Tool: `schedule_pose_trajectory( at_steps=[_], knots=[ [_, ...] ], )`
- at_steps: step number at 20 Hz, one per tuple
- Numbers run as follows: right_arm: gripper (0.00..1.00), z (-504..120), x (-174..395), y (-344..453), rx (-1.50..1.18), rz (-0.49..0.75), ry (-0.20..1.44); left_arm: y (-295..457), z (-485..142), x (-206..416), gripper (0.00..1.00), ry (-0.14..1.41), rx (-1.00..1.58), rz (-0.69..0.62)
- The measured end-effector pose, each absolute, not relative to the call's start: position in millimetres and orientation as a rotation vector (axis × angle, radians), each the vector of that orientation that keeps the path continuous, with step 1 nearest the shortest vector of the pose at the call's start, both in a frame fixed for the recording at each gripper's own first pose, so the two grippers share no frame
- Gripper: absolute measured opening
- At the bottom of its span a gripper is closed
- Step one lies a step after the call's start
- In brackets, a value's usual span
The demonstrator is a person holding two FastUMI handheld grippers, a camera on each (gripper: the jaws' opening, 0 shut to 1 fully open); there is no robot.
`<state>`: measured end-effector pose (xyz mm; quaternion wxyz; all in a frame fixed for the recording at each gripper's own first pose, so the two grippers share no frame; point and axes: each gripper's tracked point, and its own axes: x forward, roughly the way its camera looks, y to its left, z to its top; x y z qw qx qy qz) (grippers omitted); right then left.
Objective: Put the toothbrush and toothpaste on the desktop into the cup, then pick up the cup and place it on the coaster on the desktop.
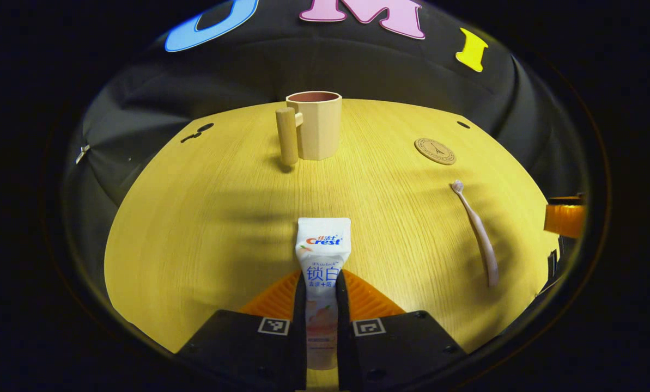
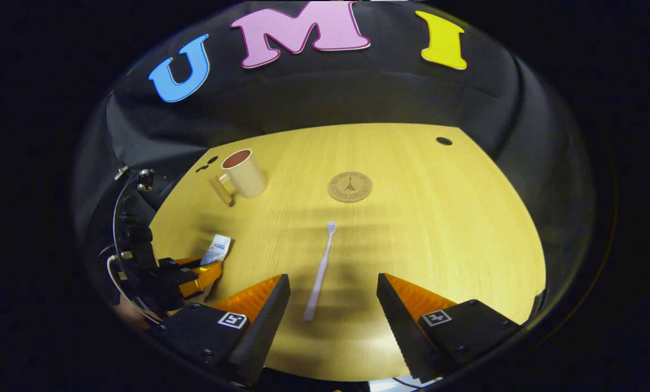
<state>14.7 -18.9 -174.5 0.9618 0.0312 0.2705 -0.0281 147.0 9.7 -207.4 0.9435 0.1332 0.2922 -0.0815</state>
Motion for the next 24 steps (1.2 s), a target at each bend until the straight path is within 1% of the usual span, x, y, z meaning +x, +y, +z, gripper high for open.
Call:
schedule_pose_trajectory(
  at_steps=[2, 4, 6, 11, 12, 13, 14, 17, 24],
  knots=[
    [0.99, -185.0, 18.4, -11.7, 0.066, -0.052, 0.582, 11.0, -207.5, 140.0, 0.26, 0.600, 0.279, -0.193],
    [0.99, -191.8, 21.9, -8.8, 0.076, -0.064, 0.606, 21.8, -192.9, 130.9, 0.23, 0.541, 0.308, -0.167],
    [0.99, -197.4, 27.5, -8.7, 0.076, -0.080, 0.621, 21.8, -184.3, 115.6, 0.23, 0.529, 0.285, -0.190],
    [0.99, -213.9, 43.6, -20.3, 0.068, -0.134, 0.687, 27.2, -156.7, 77.4, 0.23, 0.487, 0.191, -0.203],
    [0.99, -216.8, 48.1, -22.6, 0.075, -0.142, 0.698, 28.6, -150.8, 68.7, 0.27, 0.481, 0.167, -0.203],
    [0.99, -218.7, 52.1, -24.8, 0.080, -0.152, 0.707, 30.0, -145.5, 61.5, 0.23, 0.473, 0.150, -0.201],
    [0.99, -220.5, 55.0, -26.6, 0.085, -0.162, 0.717, 33.4, -141.2, 56.6, 0.23, 0.467, 0.140, -0.192],
    [0.99, -226.2, 61.8, -27.0, 0.101, -0.181, 0.740, 48.8, -133.7, 46.4, 0.23, 0.446, 0.175, -0.139],
    [0.99, -244.5, 67.6, -26.1, 0.067, -0.217, 0.800, 45.8, -125.7, 42.0, 0.23, 0.414, 0.191, -0.160]
  ],
)
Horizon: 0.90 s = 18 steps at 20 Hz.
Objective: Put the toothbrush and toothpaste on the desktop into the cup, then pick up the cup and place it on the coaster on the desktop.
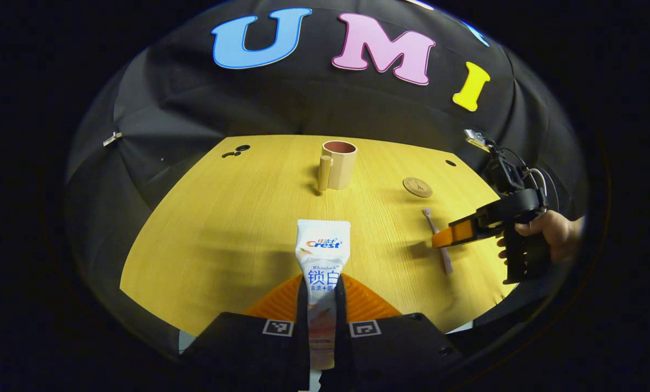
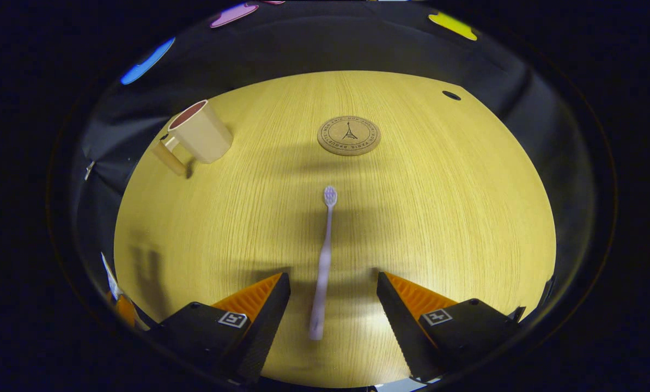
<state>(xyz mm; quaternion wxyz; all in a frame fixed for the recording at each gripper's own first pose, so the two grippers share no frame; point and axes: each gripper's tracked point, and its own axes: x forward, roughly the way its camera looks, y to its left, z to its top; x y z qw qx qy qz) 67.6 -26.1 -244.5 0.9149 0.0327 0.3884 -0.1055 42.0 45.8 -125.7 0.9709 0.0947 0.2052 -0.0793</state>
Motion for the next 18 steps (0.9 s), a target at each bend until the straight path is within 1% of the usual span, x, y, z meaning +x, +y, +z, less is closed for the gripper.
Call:
schedule_pose_trajectory(
  at_steps=[2, 3, 4, 5, 6, 7, 8, 9, 10, 11, 12, 13, 14, 15, 16, 17, 18],
  knots=[
    [0.99, -255.6, 62.8, -24.5, 0.056, -0.222, 0.847, 45.5, -115.9, 44.4, 0.23, 0.380, 0.230, -0.164],
    [0.98, -252.7, 67.6, -25.7, 0.043, -0.225, 0.821, 44.7, -112.8, 44.7, 0.23, 0.370, 0.240, -0.169],
    [0.97, -254.0, 67.5, -23.1, 0.040, -0.222, 0.831, 43.7, -110.8, 45.6, 0.23, 0.365, 0.242, -0.173],
    [0.94, -254.1, 67.8, -25.2, 0.023, -0.229, 0.824, 42.5, -110.9, 46.5, 0.18, 0.366, 0.241, -0.178],
    [0.93, -255.4, 66.7, -27.5, 0.013, -0.238, 0.832, 42.4, -112.4, 45.8, 0.23, 0.370, 0.239, -0.182],
    [0.87, -252.8, 67.8, -28.0, 0.018, -0.246, 0.824, 41.9, -113.4, 44.9, 0.23, 0.375, 0.238, -0.185],
    [0.84, -254.9, 68.1, -28.6, 0.026, -0.250, 0.837, 42.1, -115.6, 44.6, 0.23, 0.380, 0.237, -0.188],
    [0.75, -255.4, 67.8, -30.5, 0.030, -0.255, 0.852, 42.0, -117.7, 44.1, 0.23, 0.385, 0.236, -0.190],
    [0.56, -254.8, 66.7, -31.1, 0.037, -0.260, 0.863, 41.3, -120.7, 43.8, 0.23, 0.393, 0.239, -0.194],
    [0.54, -254.4, 68.3, -32.7, 0.040, -0.263, 0.868, 40.4, -122.8, 43.4, 0.23, 0.396, 0.244, -0.197],
    [0.48, -253.0, 69.5, -33.7, 0.041, -0.266, 0.867, 40.0, -125.5, 43.3, 0.23, 0.401, 0.250, -0.200],
    [0.33, -252.8, 69.6, -34.0, 0.043, -0.268, 0.862, 38.7, -127.0, 42.7, 0.23, 0.408, 0.254, -0.205],
    [0.14, -253.0, 69.7, -33.1, 0.036, -0.252, 0.858, 37.7, -129.2, 42.0, 0.23, 0.414, 0.257, -0.209],
    [0.14, -251.5, 68.9, -31.2, 0.023, -0.231, 0.856, 36.6, -129.1, 42.7, 0.23, 0.413, 0.256, -0.212],
    [0.11, -253.2, 68.8, -29.5, -0.010, -0.189, 0.852, 35.5, -128.7, 42.5, 0.23, 0.414, 0.252, -0.215],
    [0.11, -253.4, 68.2, -29.4, -0.032, -0.159, 0.850, 35.1, -128.7, 42.8, 0.23, 0.415, 0.245, -0.216],
    [0.08, -254.2, 65.5, -28.1, -0.053, -0.133, 0.853, 35.9, -128.5, 44.5, 0.23, 0.416, 0.239, -0.216]
  ],
)
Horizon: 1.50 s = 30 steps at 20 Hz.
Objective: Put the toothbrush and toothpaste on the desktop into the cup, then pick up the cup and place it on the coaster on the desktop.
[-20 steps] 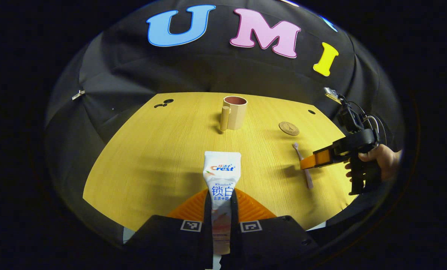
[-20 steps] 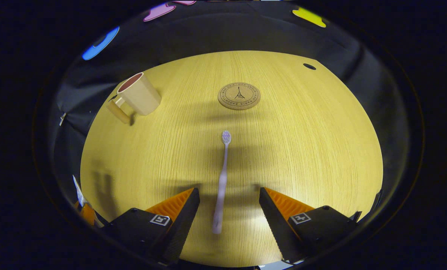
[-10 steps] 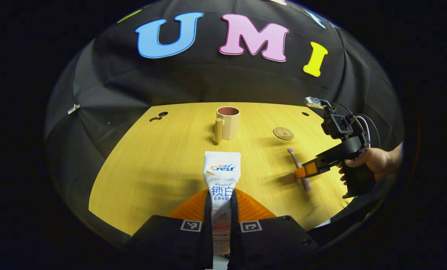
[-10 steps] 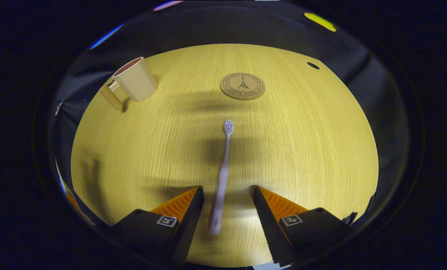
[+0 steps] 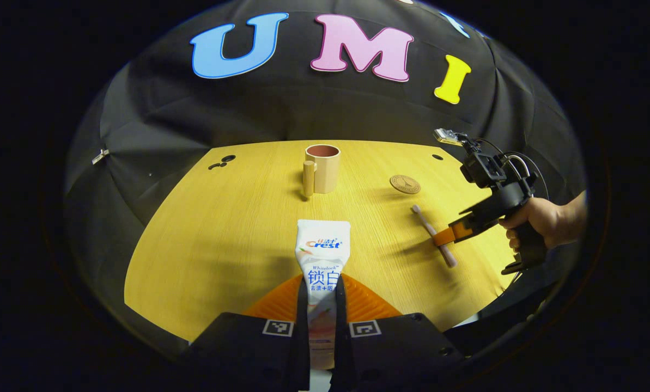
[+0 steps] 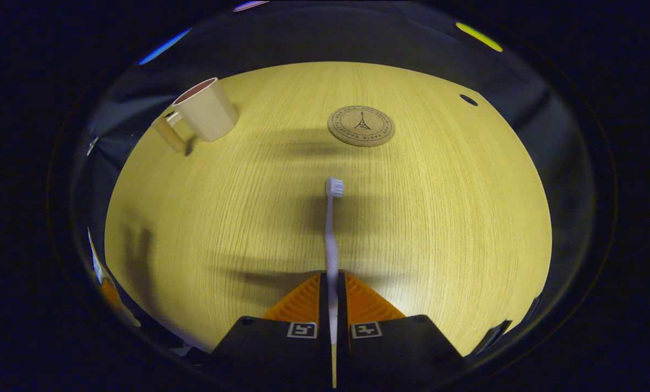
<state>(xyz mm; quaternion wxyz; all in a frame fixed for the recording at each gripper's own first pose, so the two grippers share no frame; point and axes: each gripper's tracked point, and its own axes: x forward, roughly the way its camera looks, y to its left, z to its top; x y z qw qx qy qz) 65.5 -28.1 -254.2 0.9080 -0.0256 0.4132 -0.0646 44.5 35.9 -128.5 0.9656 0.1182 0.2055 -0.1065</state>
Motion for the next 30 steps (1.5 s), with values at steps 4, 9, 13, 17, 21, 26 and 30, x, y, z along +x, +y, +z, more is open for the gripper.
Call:
schedule_pose_trajectory(
  at_steps=[4, 9, 13, 17, 21, 26, 30],
  knots=[
    [0.06, -256.1, 54.3, -22.4, -0.084, -0.067, 0.858, 36.8, -126.8, 47.2, 0.23, 0.414, 0.225, -0.214],
    [0.06, -231.8, 41.5, -29.4, 0.017, -0.086, 0.791, 37.1, -97.3, 61.7, 0.23, 0.378, 0.157, -0.218],
    [0.06, -209.9, 29.9, -41.4, 0.134, -0.104, 0.739, 32.8, -44.2, 86.1, 0.23, 0.294, 0.109, -0.246],
    [0.06, -197.6, 17.9, -44.3, 0.210, -0.099, 0.704, 18.2, 7.5, 119.9, 0.23, 0.211, 0.087, -0.299],
    [0.06, -187.6, 13.2, -45.4, 0.259, -0.104, 0.671, -4.4, 52.2, 159.5, 0.23, 0.105, 0.117, -0.390],
    [0.06, -167.7, 16.4, -47.0, 0.325, -0.111, 0.633, -42.5, 84.3, 213.2, 0.23, 0.008, 0.125, -0.530],
    [0.06, -146.5, 22.0, -45.7, 0.346, -0.097, 0.623, -66.8, 87.6, 258.6, 0.23, -0.020, 0.131, -0.571]
  ],
)
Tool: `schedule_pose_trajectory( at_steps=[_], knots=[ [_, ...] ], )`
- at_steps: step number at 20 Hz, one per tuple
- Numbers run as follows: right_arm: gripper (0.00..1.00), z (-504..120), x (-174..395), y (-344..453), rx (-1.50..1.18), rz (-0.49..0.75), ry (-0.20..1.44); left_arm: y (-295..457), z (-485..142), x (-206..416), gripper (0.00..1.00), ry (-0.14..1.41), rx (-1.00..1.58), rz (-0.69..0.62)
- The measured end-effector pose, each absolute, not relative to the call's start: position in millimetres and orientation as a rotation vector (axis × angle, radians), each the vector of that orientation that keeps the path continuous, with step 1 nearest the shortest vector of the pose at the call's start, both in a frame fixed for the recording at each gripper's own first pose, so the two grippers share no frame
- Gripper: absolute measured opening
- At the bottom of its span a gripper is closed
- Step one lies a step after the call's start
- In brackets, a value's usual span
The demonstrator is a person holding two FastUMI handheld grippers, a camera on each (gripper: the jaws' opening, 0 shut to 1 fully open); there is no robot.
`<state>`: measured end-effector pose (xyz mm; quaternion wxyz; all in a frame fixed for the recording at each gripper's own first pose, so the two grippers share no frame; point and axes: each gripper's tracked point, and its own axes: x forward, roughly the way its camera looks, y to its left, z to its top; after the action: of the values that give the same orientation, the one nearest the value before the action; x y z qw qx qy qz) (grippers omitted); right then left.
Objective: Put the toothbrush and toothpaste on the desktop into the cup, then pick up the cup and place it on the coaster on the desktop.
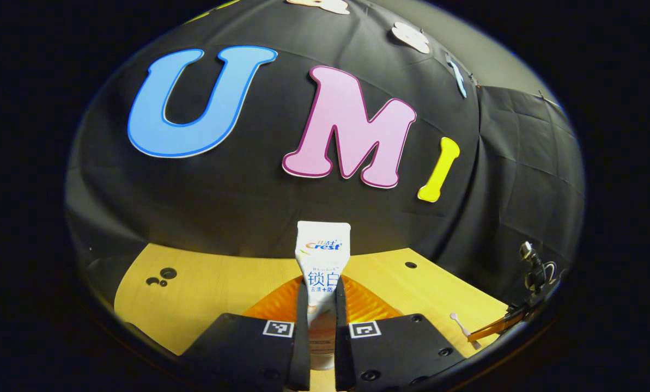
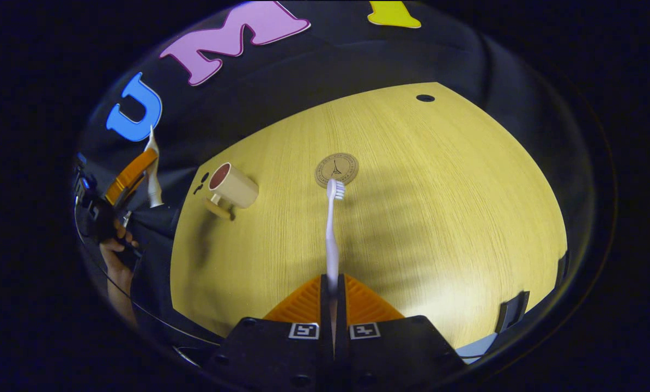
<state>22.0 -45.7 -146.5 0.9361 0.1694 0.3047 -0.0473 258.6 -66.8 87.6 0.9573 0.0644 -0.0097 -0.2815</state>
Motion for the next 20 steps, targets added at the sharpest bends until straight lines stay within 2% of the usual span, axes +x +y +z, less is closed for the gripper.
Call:
schedule_pose_trajectory(
  at_steps=[6, 12, 13, 14, 20],
  knots=[
    [0.06, -138.1, 26.3, -65.2, 0.323, -0.106, 0.615, -103.8, 78.2, 307.2, 0.22, -0.034, 0.064, -0.621],
    [0.06, -154.0, 19.2, -85.8, 0.330, -0.136, 0.667, -101.0, 51.8, 346.3, 0.23, -0.027, 0.017, -0.497],
    [0.06, -153.9, 18.2, -87.5, 0.323, -0.134, 0.672, -97.8, 48.7, 349.7, 0.18, -0.032, 0.026, -0.473],
    [0.06, -154.7, 18.3, -89.0, 0.321, -0.132, 0.676, -95.2, 45.4, 352.8, 0.23, -0.035, 0.034, -0.453],
    [0.06, -161.1, 26.1, -90.2, 0.323, -0.124, 0.687, -83.7, 18.0, 367.5, 0.25, 0.004, 0.057, -0.382]
  ],
)
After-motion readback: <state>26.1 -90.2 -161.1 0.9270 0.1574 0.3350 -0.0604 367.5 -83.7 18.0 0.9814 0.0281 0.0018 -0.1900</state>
